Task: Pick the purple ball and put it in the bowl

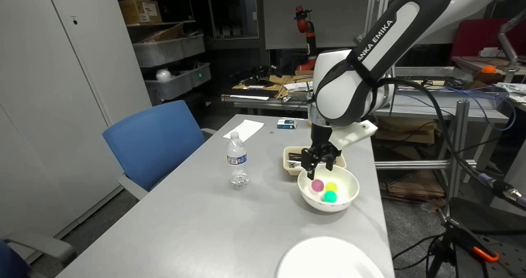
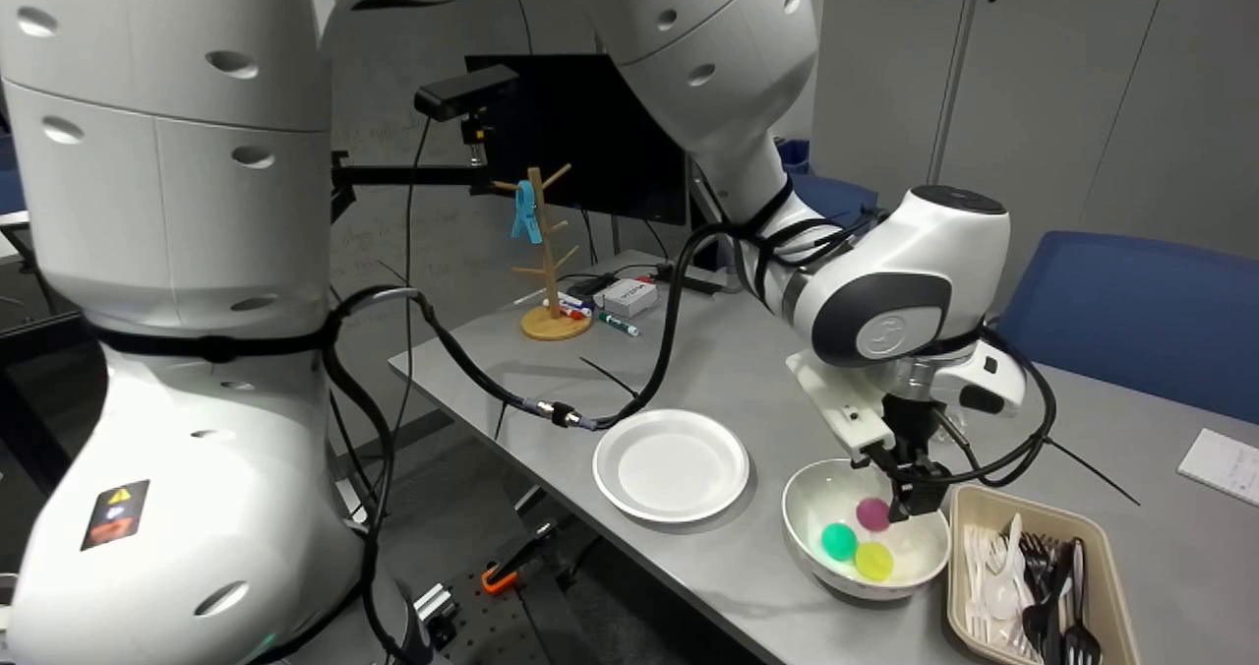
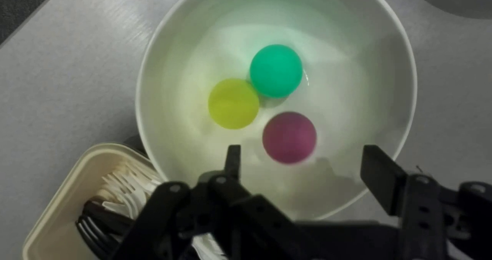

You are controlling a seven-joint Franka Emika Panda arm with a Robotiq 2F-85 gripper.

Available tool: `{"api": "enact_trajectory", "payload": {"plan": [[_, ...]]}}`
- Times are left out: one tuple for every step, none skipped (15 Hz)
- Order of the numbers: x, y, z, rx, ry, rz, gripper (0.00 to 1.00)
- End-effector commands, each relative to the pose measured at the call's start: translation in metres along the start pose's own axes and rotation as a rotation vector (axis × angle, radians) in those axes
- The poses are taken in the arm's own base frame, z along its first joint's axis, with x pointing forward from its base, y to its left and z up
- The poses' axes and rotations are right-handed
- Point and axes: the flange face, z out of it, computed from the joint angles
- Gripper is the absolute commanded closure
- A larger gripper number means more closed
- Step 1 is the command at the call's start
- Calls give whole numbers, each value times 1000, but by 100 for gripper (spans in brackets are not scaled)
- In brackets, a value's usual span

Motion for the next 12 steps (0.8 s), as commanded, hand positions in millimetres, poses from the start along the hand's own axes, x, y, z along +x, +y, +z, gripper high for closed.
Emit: {"api": "enact_trajectory", "payload": {"plan": [[8, 1, 1, 15, 3, -9, 0], [9, 1, 1, 14, 6, -10, 0], [10, 1, 0, 14, 8, -13, 0], [11, 1, 0, 13, 10, -17, 0], [11, 1, 0, 12, 11, -23, 0], [12, 1, 1, 8, 15, -24, 0], [12, 1, 1, 7, 15, -24, 0], [-6, -10, -21, 8, 21, -24, 0], [-10, -12, -24, 8, 22, -24, 0], [-15, -16, -29, 9, 32, -28, 0], [-20, -19, -35, 12, 33, -34, 0], [-28, -23, -40, 11, 36, -42, 0]]}}
